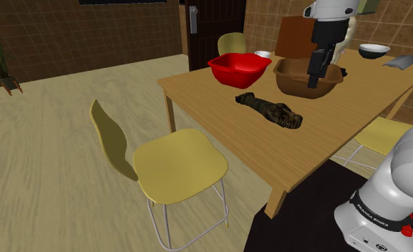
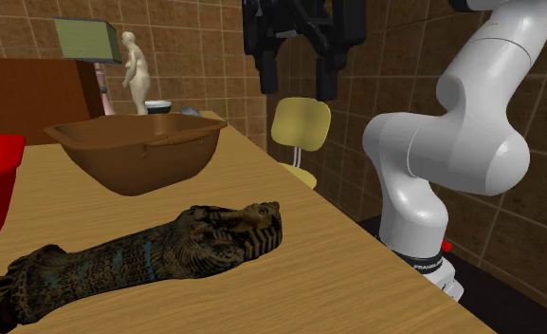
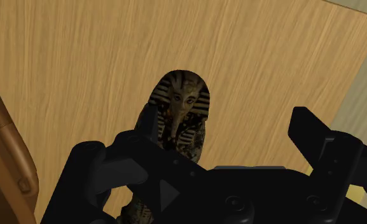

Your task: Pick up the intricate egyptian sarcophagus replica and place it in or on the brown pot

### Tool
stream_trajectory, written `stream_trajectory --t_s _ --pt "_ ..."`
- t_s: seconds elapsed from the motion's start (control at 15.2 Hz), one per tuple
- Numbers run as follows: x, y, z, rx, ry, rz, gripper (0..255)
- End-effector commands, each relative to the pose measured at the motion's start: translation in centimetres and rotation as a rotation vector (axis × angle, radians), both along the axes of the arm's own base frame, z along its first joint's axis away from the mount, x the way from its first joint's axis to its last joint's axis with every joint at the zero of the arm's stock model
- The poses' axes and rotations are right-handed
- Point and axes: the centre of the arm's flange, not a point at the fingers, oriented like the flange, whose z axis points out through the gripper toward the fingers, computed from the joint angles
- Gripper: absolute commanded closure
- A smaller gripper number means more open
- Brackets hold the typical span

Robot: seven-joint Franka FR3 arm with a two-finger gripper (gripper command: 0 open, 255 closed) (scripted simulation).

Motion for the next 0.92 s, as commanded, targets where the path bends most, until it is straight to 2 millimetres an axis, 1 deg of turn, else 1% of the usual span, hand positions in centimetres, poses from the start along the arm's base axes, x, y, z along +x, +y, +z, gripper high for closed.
stream_trajectory --t_s 0.0,0.4,0.86 --pt "0.0 0.0 0.0 0.000 0.000 0.000 0" --pt "7.2 -1.3 -4.0 0.024 0.024 -0.071 0" --pt "15.4 -3.4 -8.9 0.053 0.051 -0.153 0"
